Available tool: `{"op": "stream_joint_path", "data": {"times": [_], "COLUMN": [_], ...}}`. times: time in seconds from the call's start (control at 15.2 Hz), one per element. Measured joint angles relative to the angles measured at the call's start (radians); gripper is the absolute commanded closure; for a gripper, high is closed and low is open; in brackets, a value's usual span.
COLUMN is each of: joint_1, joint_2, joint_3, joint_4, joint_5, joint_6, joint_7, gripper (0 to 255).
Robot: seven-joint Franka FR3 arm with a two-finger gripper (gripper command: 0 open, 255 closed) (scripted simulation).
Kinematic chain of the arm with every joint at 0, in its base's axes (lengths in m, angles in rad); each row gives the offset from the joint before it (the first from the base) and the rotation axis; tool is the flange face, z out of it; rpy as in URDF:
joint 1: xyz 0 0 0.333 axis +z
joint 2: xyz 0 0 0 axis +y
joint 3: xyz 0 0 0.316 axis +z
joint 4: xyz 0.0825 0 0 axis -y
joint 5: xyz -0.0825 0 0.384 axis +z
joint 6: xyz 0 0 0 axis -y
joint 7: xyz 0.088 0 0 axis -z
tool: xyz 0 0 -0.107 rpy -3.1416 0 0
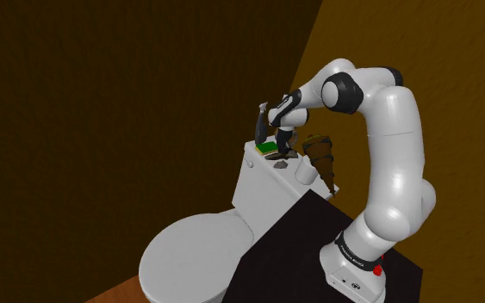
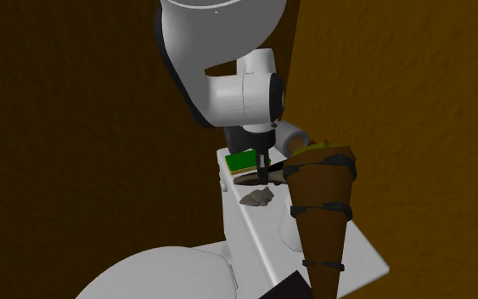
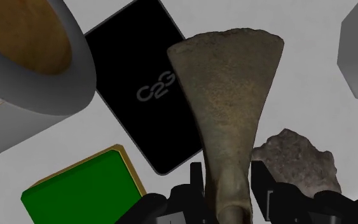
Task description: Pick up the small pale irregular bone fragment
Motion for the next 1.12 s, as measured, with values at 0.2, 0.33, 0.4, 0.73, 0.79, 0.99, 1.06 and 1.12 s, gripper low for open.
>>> {"op": "stream_joint_path", "data": {"times": [0.2,0.33,0.4,0.73,0.79,0.99,1.06,1.12], "joint_1": [0.004,0.008,0.012,0.026,0.028,0.035,0.039,0.04], "joint_2": [-0.014,-0.031,-0.042,-0.092,-0.103,-0.132,-0.145,-0.148], "joint_3": [-0.005,-0.011,-0.015,-0.031,-0.035,-0.045,-0.048,-0.049], "joint_4": [-0.003,-0.004,-0.005,-0.008,-0.01,-0.008,-0.014,-0.01], "joint_5": [-0.005,-0.011,-0.016,-0.035,-0.04,-0.052,-0.057,-0.059], "joint_6": [-0.011,-0.027,-0.037,-0.082,-0.091,-0.12,-0.127,-0.133], "joint_7": [0.002,0.004,0.006,0.014,0.016,0.019,0.022,0.023], "gripper": [255,255,255,255,255,255,255,255]}}
